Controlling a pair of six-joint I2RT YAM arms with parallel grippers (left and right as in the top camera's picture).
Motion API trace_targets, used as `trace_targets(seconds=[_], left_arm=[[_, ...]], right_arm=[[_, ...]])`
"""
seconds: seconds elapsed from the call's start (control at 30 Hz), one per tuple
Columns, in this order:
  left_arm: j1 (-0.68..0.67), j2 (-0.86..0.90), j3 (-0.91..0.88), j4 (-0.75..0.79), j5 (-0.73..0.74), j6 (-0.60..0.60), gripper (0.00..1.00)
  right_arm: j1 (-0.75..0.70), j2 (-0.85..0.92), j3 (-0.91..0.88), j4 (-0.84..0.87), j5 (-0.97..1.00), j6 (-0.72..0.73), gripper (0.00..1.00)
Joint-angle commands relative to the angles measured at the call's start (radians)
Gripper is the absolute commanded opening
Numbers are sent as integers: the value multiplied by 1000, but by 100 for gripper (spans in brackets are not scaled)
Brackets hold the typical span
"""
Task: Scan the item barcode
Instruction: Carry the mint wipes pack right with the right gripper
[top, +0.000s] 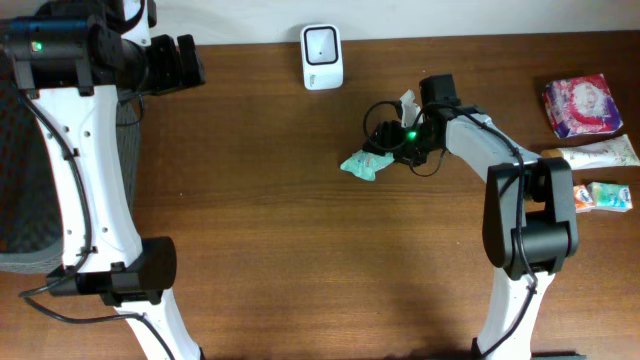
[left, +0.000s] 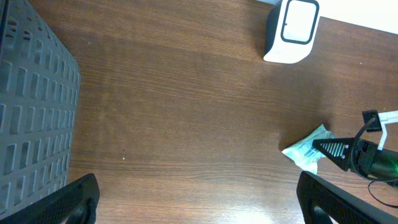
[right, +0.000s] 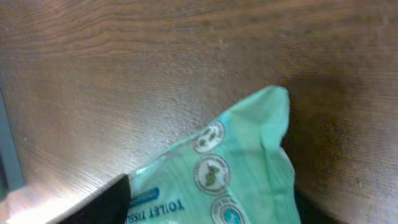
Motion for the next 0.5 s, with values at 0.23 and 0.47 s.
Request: trace_targets(seconds=[0.23, 0.47], left_arm=[[0, -26, 12, -1, 10, 5, 99], [0, -26, 12, -1, 10, 5, 99]], right_arm=[[19, -94, 148, -190, 141, -13, 4], [86, -148, 307, -627, 922, 127, 4]])
